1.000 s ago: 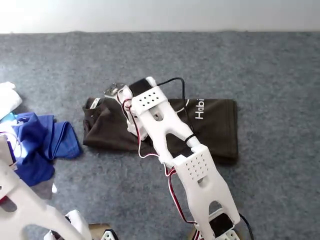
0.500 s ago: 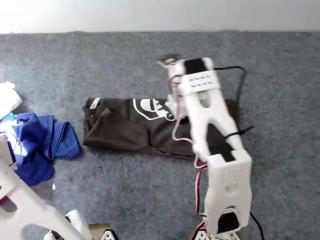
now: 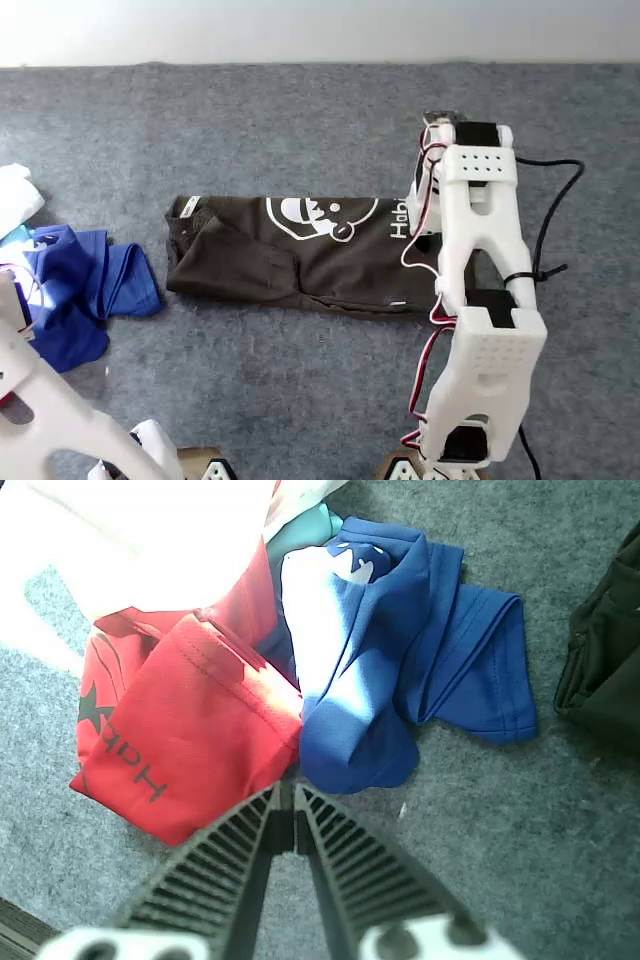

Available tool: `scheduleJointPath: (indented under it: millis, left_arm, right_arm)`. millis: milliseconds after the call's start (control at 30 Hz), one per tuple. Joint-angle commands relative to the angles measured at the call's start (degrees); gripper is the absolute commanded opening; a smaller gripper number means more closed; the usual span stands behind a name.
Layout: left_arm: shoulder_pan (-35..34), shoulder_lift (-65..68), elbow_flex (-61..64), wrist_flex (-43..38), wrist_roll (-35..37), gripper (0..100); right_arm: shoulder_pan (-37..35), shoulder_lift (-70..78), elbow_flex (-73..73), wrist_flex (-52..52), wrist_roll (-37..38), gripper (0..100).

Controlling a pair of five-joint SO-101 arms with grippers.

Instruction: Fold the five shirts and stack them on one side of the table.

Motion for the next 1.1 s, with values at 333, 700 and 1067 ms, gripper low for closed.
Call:
scheduleJointPath:
  millis: [333, 700, 1067]
  left_arm:
    - [0.1, -1.1, -0.2, 0.2, 0.5, 1]
    - [0.1, -1.1, -0.2, 0.2, 0.5, 1]
    - [0.1, -1.5, -0.2, 0.2, 0.5, 1]
  right_arm:
    - [0.7, -6.1, 18.1, -23.3, -0.8, 30.3]
    - [0.2, 3.0, 18.0, -25.1, -0.8, 12.2]
    - [2.5, 2.8, 16.4, -21.6, 2.7, 1.1]
